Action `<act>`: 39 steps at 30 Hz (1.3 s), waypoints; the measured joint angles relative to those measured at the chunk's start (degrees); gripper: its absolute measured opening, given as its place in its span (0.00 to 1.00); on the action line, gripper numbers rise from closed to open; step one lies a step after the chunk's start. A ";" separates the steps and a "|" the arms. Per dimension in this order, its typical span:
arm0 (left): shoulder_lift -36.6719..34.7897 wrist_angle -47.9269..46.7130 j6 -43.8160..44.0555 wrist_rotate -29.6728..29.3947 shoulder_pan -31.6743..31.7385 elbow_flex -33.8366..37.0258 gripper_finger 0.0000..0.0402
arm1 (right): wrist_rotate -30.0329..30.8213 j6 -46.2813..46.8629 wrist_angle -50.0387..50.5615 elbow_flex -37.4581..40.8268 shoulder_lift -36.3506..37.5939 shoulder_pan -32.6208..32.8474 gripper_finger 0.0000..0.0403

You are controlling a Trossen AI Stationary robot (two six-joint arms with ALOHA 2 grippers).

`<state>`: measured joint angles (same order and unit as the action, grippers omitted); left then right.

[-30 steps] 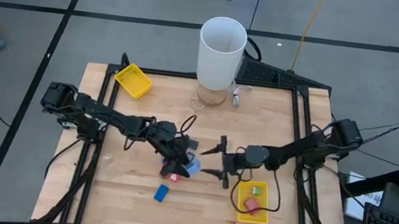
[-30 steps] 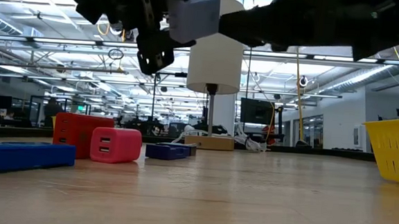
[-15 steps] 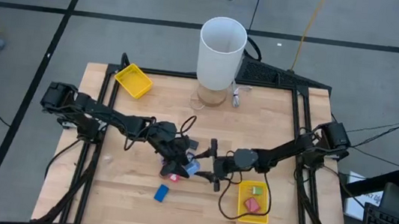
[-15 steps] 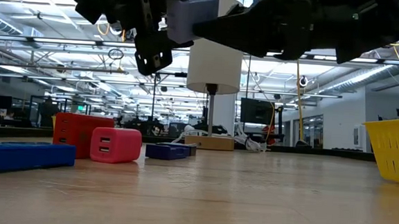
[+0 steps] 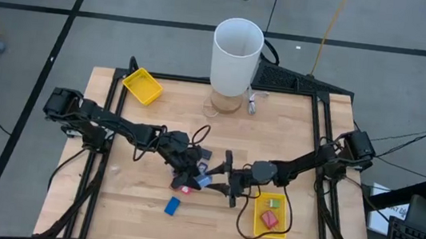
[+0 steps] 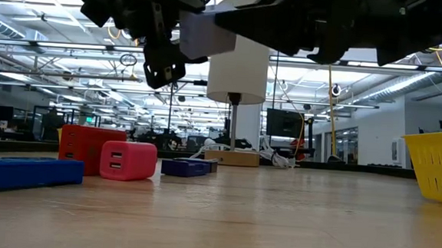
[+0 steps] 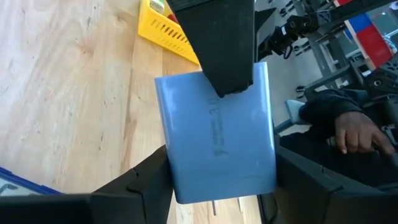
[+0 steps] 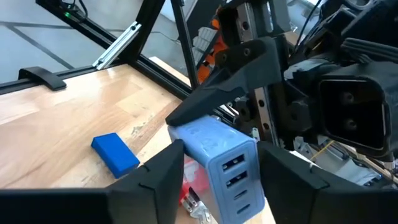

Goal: Pick & Place Office items
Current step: Put the blue charger adapter into the bottom yellow bin

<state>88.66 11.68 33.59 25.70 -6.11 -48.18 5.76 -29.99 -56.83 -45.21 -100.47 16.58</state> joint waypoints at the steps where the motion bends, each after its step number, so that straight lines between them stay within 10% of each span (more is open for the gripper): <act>1: 0.00 -0.07 0.06 0.20 0.00 0.02 0.57 | -0.09 -0.14 0.07 0.00 0.00 0.00 0.41; 16: 0.00 1.15 -2.10 -0.24 0.22 0.03 0.67 | -2.97 2.77 2.40 0.04 0.73 -0.20 0.29; 28: -2.84 1.57 -2.08 12.75 6.98 -0.07 0.83 | -7.57 17.25 17.86 0.15 12.13 -1.25 0.29; 39: -17.37 -13.75 -16.04 -4.71 5.48 -0.02 0.84 | -7.48 22.69 25.82 4.55 24.26 -1.07 0.29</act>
<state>71.29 -2.08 17.55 20.99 -0.63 -48.21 -1.72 -7.30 -31.02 -40.67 -76.21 15.51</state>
